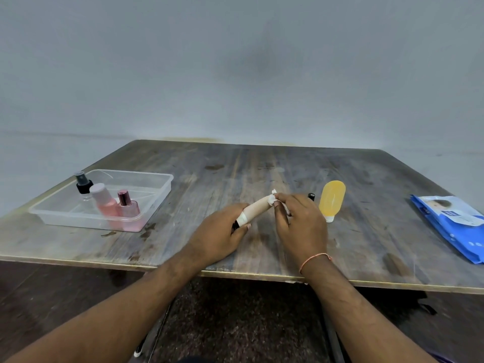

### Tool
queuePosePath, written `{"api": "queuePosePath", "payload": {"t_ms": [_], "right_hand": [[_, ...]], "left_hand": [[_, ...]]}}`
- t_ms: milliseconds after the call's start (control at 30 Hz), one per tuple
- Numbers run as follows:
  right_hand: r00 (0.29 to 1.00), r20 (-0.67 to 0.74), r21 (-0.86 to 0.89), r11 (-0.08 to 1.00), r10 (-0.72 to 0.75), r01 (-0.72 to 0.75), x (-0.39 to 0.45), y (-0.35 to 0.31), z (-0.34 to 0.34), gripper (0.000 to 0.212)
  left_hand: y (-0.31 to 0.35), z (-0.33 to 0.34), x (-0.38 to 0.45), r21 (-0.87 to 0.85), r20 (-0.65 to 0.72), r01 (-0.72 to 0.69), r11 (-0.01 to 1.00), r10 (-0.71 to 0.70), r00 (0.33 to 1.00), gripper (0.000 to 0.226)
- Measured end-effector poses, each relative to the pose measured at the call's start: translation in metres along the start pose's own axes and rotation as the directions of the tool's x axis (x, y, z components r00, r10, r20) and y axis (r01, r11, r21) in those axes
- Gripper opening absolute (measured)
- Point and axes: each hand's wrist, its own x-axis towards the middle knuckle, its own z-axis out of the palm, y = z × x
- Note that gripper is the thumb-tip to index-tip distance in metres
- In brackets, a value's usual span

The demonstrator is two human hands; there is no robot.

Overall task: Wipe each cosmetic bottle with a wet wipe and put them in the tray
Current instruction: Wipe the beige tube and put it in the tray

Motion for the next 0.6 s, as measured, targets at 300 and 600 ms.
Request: {"api": "queuePosePath", "payload": {"t_ms": [300,600], "right_hand": [[0.992,0.026,0.065,0.99,-0.126,0.124,0.0,-0.003,-0.005,0.018],[0.858,0.218,0.129,0.886,-0.464,0.446,-0.005,-0.011,0.0,0.024]], "left_hand": [[0.01,-0.001,-0.007,0.2,-0.127,-0.046,0.979,0.072,0.989,0.054],[0.005,-0.002,-0.009,0.299,-0.146,-0.051,0.953,0.099,0.984,0.077]]}}
